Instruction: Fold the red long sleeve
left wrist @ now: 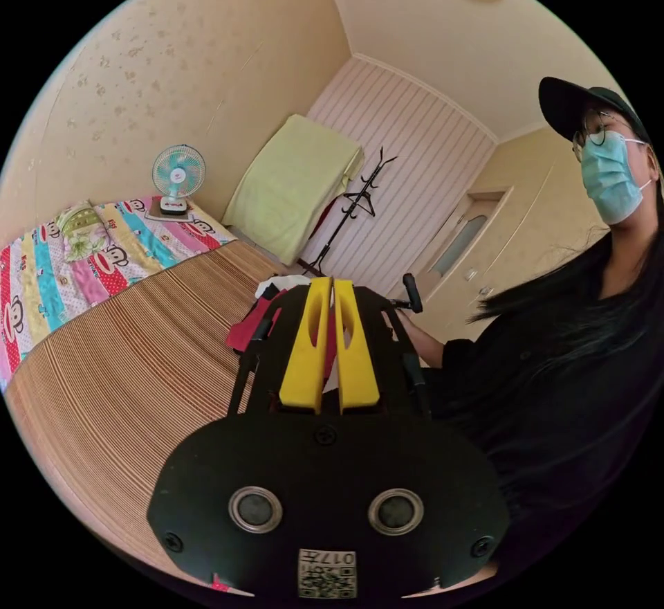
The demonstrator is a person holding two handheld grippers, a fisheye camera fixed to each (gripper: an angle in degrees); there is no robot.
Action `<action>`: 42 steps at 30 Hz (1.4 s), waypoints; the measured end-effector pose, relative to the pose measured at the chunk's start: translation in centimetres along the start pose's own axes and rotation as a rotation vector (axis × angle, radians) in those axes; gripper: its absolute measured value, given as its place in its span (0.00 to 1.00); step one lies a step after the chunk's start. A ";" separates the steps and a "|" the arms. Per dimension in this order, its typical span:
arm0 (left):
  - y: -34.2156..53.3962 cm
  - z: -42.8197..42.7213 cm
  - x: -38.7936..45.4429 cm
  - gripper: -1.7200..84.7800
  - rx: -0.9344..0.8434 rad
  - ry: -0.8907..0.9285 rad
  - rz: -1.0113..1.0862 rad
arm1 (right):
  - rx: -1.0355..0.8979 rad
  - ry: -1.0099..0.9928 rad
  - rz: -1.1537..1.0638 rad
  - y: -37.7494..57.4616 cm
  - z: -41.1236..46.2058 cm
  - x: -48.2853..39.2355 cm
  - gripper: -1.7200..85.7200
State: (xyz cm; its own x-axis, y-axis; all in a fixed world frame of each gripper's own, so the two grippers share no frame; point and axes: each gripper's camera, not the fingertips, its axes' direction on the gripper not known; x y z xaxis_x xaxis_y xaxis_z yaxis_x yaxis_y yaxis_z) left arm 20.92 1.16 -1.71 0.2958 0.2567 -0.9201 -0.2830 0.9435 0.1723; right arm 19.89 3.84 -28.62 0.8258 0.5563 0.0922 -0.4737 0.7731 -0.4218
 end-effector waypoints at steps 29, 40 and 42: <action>-2.1 -1.3 -14.4 0.02 0.206 0.024 -0.346 | 0.180 -0.969 -0.446 5.0 -2.9 -10.7 0.06; 1.4 5.2 -25.8 0.31 0.091 0.382 -0.969 | 0.179 -1.146 -0.965 10.5 -11.9 -24.1 0.04; 3.6 6.1 -27.2 0.32 0.201 0.605 -1.076 | 0.132 -1.136 -1.067 12.5 -12.3 -26.5 0.04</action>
State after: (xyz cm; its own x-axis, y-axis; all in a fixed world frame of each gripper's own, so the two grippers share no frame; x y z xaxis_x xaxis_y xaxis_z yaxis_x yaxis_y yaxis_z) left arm 17.41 -1.18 26.12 -0.1908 -0.7508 -0.6323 0.0015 0.6440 -0.7651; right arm -4.19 -4.99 -47.49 0.1587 -0.3627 0.9183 0.0854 0.9316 0.3532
